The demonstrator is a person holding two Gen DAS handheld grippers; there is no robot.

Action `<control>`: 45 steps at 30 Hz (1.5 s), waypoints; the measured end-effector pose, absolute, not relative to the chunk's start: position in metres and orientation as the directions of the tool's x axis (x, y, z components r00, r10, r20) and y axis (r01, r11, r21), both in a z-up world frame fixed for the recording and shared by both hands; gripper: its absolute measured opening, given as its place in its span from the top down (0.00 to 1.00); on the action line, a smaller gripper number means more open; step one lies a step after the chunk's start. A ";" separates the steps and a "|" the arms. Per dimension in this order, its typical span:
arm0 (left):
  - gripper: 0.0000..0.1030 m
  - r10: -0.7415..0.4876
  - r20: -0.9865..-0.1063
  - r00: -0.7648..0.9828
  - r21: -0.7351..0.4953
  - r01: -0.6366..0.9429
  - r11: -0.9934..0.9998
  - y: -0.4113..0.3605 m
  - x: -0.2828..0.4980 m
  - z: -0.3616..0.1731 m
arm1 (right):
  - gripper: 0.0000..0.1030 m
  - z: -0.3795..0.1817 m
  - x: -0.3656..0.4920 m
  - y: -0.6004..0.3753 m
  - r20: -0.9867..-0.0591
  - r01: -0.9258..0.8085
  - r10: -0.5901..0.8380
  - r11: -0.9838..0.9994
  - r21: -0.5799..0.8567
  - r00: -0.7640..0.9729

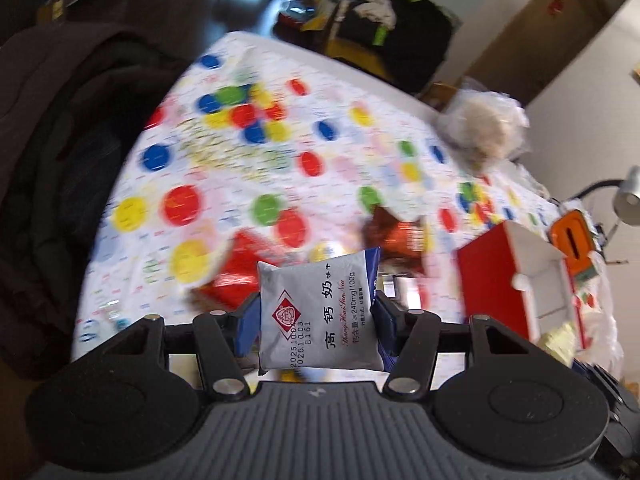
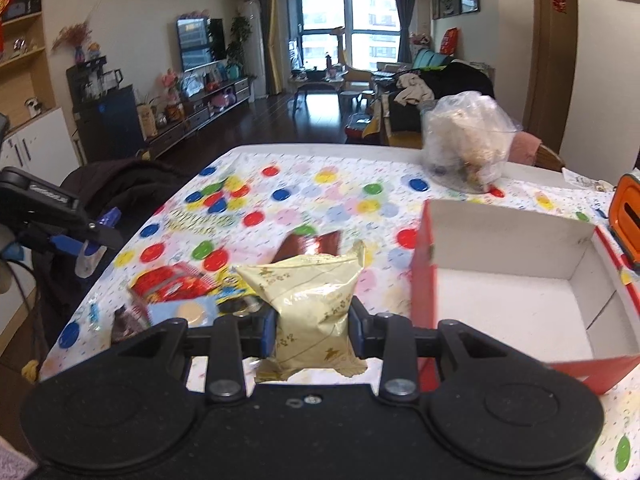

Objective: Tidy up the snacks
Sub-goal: 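Carry the white packet and cream bag with both tools over the red box, then open both tools to drop the packets into the box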

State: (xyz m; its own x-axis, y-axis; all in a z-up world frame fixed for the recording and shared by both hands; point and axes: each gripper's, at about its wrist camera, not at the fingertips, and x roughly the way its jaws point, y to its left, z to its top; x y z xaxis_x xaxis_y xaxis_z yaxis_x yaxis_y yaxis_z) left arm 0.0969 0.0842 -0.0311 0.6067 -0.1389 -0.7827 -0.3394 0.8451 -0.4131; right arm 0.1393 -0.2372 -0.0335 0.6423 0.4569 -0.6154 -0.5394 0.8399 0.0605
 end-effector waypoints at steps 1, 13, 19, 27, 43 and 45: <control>0.45 -0.144 -0.778 0.611 -0.412 -0.324 0.851 0.075 0.101 -0.027 | 0.67 -0.032 0.144 -0.243 -0.612 -0.534 0.455 0.843 0.061 0.648; 0.45 -0.275 -0.739 0.615 -0.428 -0.113 0.897 -0.071 0.195 0.000 | 0.67 -0.036 0.228 -0.338 -0.629 -0.459 0.364 0.888 0.014 0.687; 0.45 -0.349 -0.750 0.561 -0.435 -0.023 0.900 -0.151 0.250 -0.006 | 0.67 -0.051 0.261 -0.381 -0.681 -0.460 0.324 0.888 -0.022 0.657; 0.45 -0.336 -0.829 0.447 -0.354 0.045 0.934 -0.223 0.308 -0.039 | 0.67 -0.081 0.292 -0.412 -0.762 -0.477 0.308 0.879 -0.001 0.570; 0.42 -0.190 -0.926 0.326 -0.147 0.153 0.977 -0.276 0.347 -0.079 | 0.65 -0.110 0.320 -0.417 -0.822 -0.484 0.313 0.873 0.053 0.475; 0.39 -0.205 -0.921 0.331 -0.166 0.143 0.976 -0.273 0.347 -0.078 | 0.64 -0.110 0.322 -0.419 -0.821 -0.489 0.326 0.870 0.066 0.469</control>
